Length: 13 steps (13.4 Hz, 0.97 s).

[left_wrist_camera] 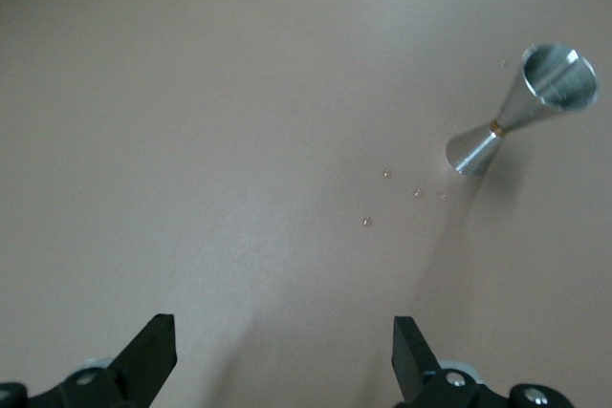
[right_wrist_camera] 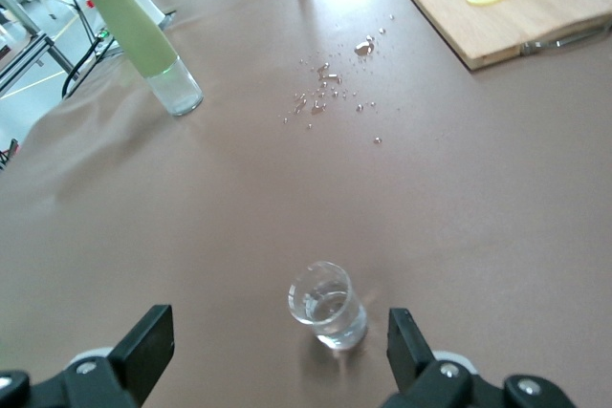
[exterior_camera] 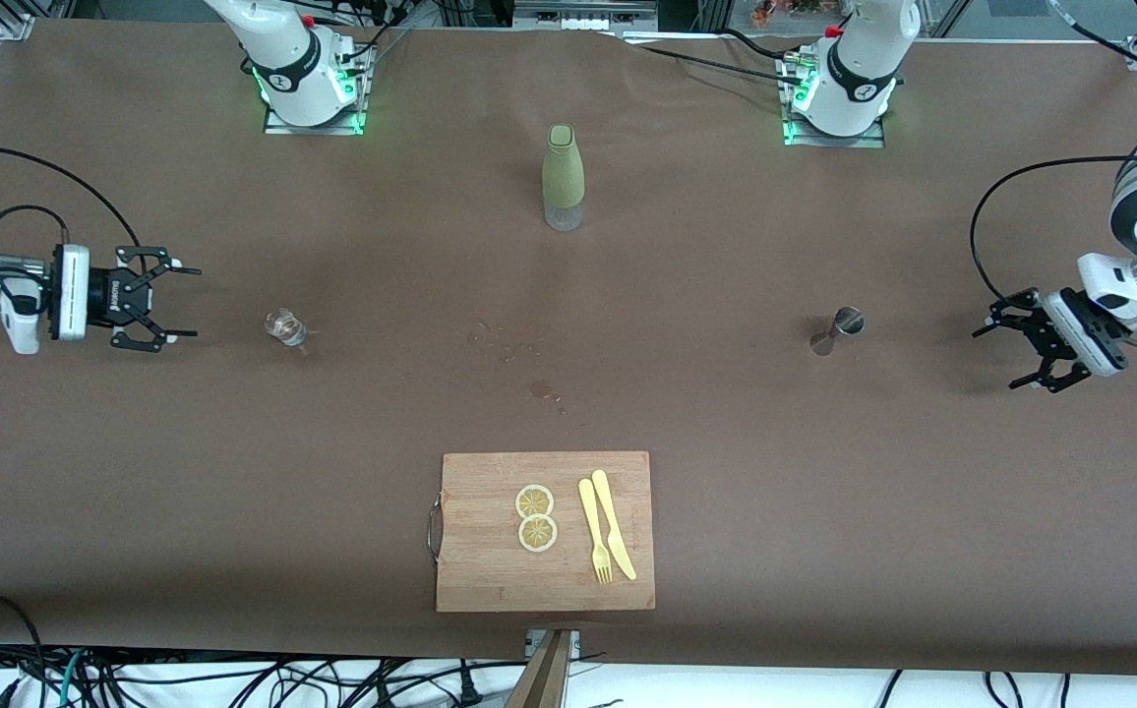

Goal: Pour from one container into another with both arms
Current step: 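Reach the right gripper to the glass beaker while the left gripper reaches the jigger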

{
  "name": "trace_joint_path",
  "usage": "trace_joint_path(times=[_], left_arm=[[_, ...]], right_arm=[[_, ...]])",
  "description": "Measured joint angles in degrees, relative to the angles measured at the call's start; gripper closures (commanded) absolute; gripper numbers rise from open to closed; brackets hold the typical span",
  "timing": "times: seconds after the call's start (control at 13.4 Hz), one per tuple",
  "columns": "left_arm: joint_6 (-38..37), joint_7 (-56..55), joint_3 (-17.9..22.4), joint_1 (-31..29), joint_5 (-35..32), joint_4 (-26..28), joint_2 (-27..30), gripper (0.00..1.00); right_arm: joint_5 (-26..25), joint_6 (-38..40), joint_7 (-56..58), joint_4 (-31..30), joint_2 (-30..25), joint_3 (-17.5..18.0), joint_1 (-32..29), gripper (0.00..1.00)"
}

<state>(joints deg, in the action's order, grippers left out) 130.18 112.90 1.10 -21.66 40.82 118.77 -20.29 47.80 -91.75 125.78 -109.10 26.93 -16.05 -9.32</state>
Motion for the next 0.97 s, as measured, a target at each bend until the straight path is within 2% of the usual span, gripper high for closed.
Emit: trace_joint_path(times=[0.15, 0.3, 0.67, 0.97], left_arm=[[-0.28, 13.77, -0.01, -0.34, 6.54, 0.0, -3.01, 0.0], [-2.4, 21.85, -0.02, -0.42, 9.82, -0.01, -5.09, 0.0], [-9.73, 34.69, 0.0, -1.08, 14.8, -0.02, -9.29, 0.01], [-15.32, 42.54, -0.02, -1.24, 15.54, -0.1, -14.0, 0.02]], right_arm=[[4.08, 0.01, 7.55, 0.02, 3.46, 0.0, -0.45, 0.01], [8.03, 0.03, 12.91, 0.05, 6.66, 0.03, -0.42, 0.01], [14.38, 0.03, 19.98, 0.76, 12.81, 0.39, -0.32, 0.01], [15.97, 0.12, 21.75, 1.28, 15.82, 1.91, -0.26, 0.01]])
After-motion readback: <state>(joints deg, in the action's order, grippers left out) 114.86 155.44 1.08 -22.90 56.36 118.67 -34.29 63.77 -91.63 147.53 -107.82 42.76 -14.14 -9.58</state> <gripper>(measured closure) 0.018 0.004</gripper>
